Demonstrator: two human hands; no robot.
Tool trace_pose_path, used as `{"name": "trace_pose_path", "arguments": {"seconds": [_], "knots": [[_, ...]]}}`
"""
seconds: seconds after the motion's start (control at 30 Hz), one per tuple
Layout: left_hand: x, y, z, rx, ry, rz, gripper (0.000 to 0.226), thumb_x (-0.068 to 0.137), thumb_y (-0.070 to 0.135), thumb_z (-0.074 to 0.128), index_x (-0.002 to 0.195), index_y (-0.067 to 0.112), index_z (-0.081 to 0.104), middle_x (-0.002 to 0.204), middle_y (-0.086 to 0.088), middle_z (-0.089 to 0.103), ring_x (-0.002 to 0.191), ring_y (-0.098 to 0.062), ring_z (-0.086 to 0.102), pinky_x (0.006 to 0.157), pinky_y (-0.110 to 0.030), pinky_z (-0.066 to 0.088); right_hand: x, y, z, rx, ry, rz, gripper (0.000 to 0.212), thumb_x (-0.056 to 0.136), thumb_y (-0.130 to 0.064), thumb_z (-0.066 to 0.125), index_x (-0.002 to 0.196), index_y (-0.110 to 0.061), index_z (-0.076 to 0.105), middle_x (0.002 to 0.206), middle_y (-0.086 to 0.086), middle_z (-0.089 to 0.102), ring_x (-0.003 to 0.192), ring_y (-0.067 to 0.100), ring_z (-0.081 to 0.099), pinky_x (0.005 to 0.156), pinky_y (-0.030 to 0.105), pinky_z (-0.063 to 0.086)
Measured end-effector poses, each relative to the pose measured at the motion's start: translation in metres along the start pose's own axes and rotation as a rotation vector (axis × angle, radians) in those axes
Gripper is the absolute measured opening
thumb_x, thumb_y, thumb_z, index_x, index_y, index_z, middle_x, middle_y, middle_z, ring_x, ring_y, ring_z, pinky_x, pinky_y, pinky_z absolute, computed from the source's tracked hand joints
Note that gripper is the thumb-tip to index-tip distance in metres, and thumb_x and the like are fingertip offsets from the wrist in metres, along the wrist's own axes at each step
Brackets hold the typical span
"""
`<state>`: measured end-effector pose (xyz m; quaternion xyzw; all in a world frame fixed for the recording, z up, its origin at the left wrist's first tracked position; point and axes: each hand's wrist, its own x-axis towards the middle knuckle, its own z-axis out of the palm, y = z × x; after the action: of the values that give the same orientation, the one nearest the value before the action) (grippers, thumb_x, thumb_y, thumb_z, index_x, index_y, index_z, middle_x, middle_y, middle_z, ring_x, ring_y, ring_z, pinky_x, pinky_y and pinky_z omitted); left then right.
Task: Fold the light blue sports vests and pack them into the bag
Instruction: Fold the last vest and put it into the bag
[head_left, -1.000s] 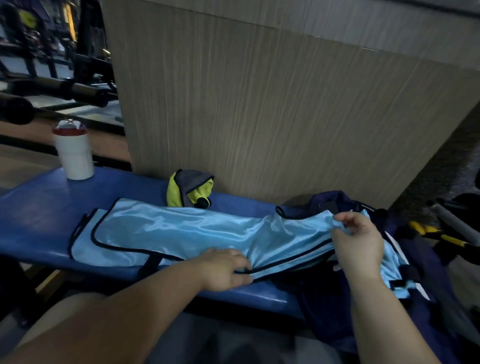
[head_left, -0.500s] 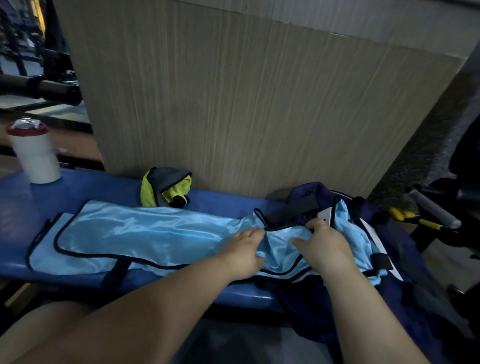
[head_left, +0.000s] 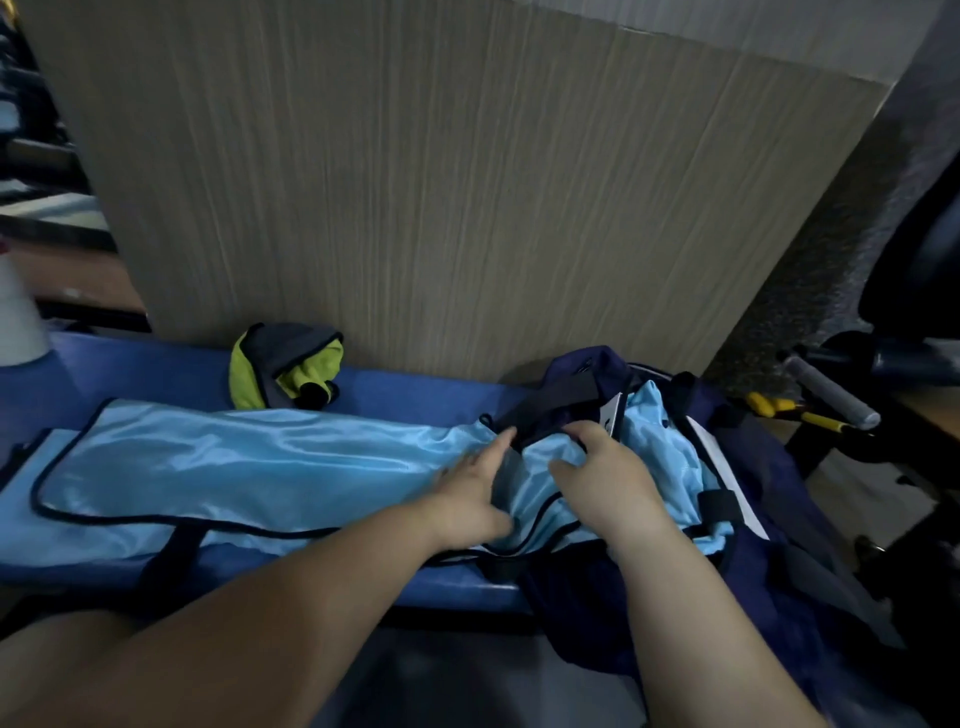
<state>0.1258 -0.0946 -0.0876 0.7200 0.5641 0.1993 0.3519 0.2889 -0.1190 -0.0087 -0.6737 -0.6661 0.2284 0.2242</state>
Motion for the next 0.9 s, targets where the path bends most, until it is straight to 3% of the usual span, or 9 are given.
{"name": "trace_pose_path", "arguments": {"seconds": [0.1,0.13,0.23,0.33,0.43,0.6,0.7,0.8,0.9], "knots": [[-0.006,0.004,-0.001,-0.282,0.146,0.033,0.076,0.086,0.01,0.055,0.151,0.03,0.021,0.149,0.006,0.038,0.119,-0.017,0.053,0.087,-0.013,0.04,0.0,-0.003,-0.002,0.13,0.033,-0.009,0.042,0.095,-0.025,0.055,0.136,-0.028,0.049,0.108,-0.002,0.062,0.092,0.017,0.059,0.08,0.031,0.049],[-0.009,0.007,-0.003,-0.382,0.182,0.024,0.06,0.092,0.008,0.051,0.147,0.024,0.033,0.141,0.006,0.045,0.115,-0.014,0.053,0.08,-0.012,0.038,0.001,-0.004,-0.001,0.202,0.054,-0.012,0.041,0.093,-0.024,0.058,0.133,-0.029,0.051,0.105,-0.005,0.062,0.091,0.016,0.061,0.083,0.033,0.051],[-0.015,0.01,-0.012,-0.744,0.296,-0.078,0.025,0.101,0.031,0.045,0.12,0.02,0.057,0.119,0.006,0.06,0.117,-0.016,0.054,0.086,-0.025,0.04,0.005,-0.014,0.008,0.468,0.057,-0.004,0.038,0.089,-0.019,0.066,0.123,-0.032,0.055,0.105,-0.004,0.066,0.091,0.016,0.066,0.089,0.041,0.055],[-0.023,0.007,-0.03,-1.04,0.245,-0.196,0.054,0.097,0.06,0.029,0.111,0.019,0.062,0.114,-0.001,0.068,0.108,-0.022,0.063,0.091,-0.038,0.047,0.011,-0.032,0.023,0.705,0.001,0.012,0.04,0.088,-0.01,0.066,0.122,-0.028,0.055,0.102,0.001,0.068,0.09,0.02,0.069,0.089,0.045,0.057],[-0.032,0.0,-0.053,-1.152,0.162,-0.248,0.075,0.089,0.073,0.032,0.121,0.011,0.061,0.11,-0.008,0.069,0.1,-0.027,0.065,0.081,-0.04,0.051,0.013,-0.054,0.048,0.817,-0.033,0.004,0.041,0.089,-0.007,0.063,0.124,-0.027,0.054,0.097,0.006,0.069,0.089,0.027,0.071,0.086,0.048,0.058],[-0.048,-0.014,-0.079,-0.994,0.104,-0.28,0.055,0.085,0.061,0.059,0.109,0.012,0.067,0.098,-0.006,0.074,0.084,-0.017,0.072,0.066,-0.026,0.056,0.007,-0.074,0.092,1.014,-0.418,-0.047,0.05,0.095,-0.01,0.058,0.137,-0.027,0.039,0.116,0.018,0.068,0.099,0.028,0.065,0.096,0.048,0.05],[-0.053,-0.038,-0.088,-0.74,0.261,-0.395,0.094,0.056,0.066,0.08,0.127,0.011,0.052,0.12,-0.01,0.066,0.103,-0.023,0.067,0.087,-0.038,0.056,0.003,-0.079,0.107,0.948,-0.575,-0.081,0.053,0.097,-0.003,0.05,0.136,-0.033,0.03,0.112,0.016,0.067,0.091,0.021,0.066,0.083,0.035,0.056],[-0.062,-0.059,-0.095,-0.432,0.386,-0.458,0.055,0.07,0.033,0.081,0.115,0.013,0.057,0.106,-0.004,0.068,0.096,-0.021,0.064,0.09,-0.037,0.053,-0.001,-0.073,0.121,0.697,-0.483,-0.15,0.056,0.094,0.002,0.05,0.131,-0.036,0.034,0.113,0.004,0.065,0.088,0.014,0.068,0.077,0.025,0.054],[-0.069,-0.071,-0.099,-0.364,0.456,-0.457,0.033,0.083,0.012,0.068,0.114,0.016,0.058,0.093,-0.002,0.066,0.079,-0.015,0.061,0.068,-0.024,0.049,-0.001,-0.065,0.131,0.3,-0.178,-0.351,0.045,0.091,-0.006,0.057,0.129,-0.03,0.052,0.107,-0.009,0.065,0.095,0.008,0.063,0.089,0.026,0.051]]}}
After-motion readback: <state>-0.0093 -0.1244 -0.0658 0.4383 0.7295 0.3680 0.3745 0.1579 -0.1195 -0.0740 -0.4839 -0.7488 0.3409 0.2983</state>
